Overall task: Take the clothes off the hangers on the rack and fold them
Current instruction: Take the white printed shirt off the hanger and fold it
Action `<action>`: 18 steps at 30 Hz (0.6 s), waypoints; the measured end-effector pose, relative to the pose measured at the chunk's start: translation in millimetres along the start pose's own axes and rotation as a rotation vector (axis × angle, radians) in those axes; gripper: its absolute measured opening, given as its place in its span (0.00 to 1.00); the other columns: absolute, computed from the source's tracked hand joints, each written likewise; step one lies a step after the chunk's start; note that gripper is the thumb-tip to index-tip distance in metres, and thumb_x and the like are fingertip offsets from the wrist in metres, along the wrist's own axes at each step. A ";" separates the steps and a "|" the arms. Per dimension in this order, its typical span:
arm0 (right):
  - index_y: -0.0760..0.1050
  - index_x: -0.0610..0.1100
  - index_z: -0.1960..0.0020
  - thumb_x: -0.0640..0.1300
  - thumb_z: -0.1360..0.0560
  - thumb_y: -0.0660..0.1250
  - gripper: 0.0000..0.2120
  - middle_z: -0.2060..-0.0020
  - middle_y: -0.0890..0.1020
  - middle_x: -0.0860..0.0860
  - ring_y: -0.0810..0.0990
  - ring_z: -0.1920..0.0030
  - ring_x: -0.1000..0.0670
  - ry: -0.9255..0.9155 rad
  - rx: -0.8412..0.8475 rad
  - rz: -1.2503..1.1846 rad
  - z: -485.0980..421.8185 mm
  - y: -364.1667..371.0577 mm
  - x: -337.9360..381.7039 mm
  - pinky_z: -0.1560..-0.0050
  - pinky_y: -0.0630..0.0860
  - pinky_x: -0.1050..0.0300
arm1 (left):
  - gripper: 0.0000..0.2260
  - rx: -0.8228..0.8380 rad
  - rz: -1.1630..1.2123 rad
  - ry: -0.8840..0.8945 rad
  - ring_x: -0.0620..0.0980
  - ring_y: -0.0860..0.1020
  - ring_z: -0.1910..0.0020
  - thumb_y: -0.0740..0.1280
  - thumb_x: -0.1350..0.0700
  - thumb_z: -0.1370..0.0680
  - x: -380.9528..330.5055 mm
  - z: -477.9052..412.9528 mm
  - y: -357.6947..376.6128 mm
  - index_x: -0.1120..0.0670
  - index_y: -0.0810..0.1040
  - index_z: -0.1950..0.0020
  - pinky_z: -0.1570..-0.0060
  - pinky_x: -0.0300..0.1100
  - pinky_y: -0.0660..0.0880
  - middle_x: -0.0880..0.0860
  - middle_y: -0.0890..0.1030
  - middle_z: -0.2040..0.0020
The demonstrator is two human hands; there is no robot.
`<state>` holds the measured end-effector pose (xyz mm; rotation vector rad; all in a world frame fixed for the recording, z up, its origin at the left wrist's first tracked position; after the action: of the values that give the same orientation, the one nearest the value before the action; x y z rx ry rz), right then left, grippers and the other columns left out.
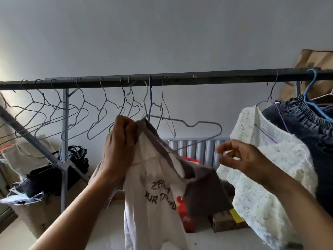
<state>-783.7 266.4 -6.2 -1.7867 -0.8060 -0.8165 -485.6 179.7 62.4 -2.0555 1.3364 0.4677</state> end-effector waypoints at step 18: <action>0.81 0.38 0.66 0.52 0.40 0.75 0.16 0.79 0.72 0.48 0.60 0.84 0.58 -0.059 -0.301 -0.348 23.7 -87.5 51.4 0.80 0.52 0.72 | 0.08 0.138 -0.042 -0.161 0.43 0.75 0.64 0.62 0.54 0.19 35.4 36.5 12.7 0.48 0.72 0.58 0.61 0.47 0.73 0.43 0.78 0.65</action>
<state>-822.4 323.5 71.9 -1.9678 -1.0986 -1.1665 -480.6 176.7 10.3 -1.8882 1.1947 0.4970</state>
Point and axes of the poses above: each hand's wrist, its own z-axis away from the middle knuckle, its own y-axis out of the palm, x = y × z, the point moved 9 cm from there along -z, towards the middle knuckle
